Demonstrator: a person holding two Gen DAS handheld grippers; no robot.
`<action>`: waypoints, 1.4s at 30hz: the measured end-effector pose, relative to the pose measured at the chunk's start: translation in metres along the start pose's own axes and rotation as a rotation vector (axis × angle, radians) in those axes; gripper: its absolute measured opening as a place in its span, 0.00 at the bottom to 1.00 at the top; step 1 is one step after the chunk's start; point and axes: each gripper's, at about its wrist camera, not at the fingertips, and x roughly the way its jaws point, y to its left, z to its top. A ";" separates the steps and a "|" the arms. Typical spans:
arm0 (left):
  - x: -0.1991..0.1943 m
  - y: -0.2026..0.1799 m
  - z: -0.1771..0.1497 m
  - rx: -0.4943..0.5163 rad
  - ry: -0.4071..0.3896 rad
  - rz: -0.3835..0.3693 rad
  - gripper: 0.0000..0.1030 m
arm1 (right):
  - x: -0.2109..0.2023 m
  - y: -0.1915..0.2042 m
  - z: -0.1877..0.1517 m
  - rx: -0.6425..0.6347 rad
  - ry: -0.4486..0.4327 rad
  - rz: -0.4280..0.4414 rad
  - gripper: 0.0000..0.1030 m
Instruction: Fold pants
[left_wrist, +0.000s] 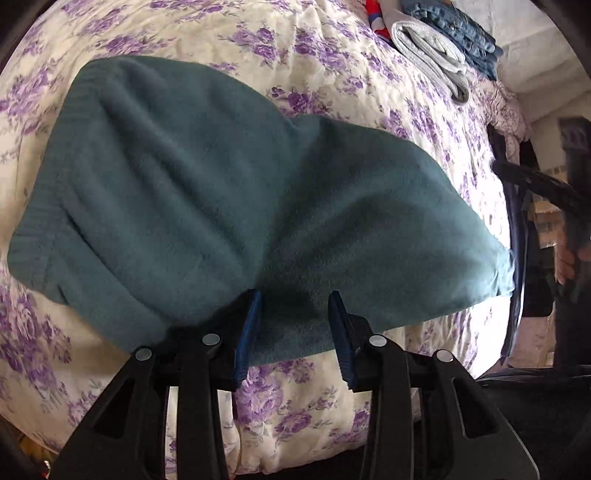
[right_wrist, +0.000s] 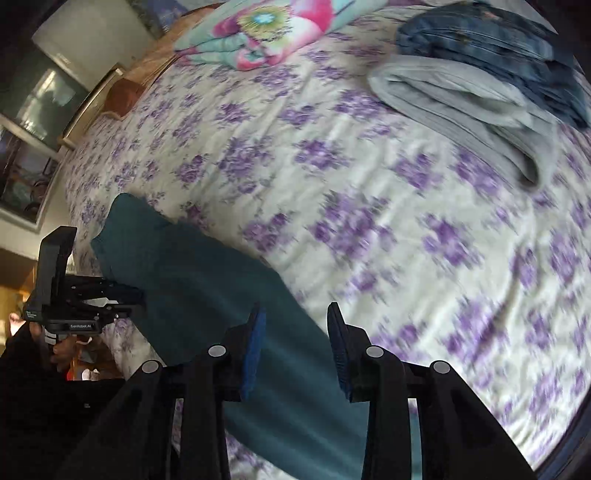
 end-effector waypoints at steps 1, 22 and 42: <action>-0.001 0.001 0.000 -0.001 0.000 -0.006 0.35 | 0.013 0.005 0.010 -0.019 0.032 0.018 0.34; 0.044 -0.071 0.060 0.129 0.096 -0.121 0.36 | 0.044 0.045 -0.028 -0.145 0.271 0.214 0.22; 0.040 -0.056 0.048 0.097 0.070 -0.180 0.36 | 0.072 0.063 -0.033 -0.232 0.430 0.302 0.35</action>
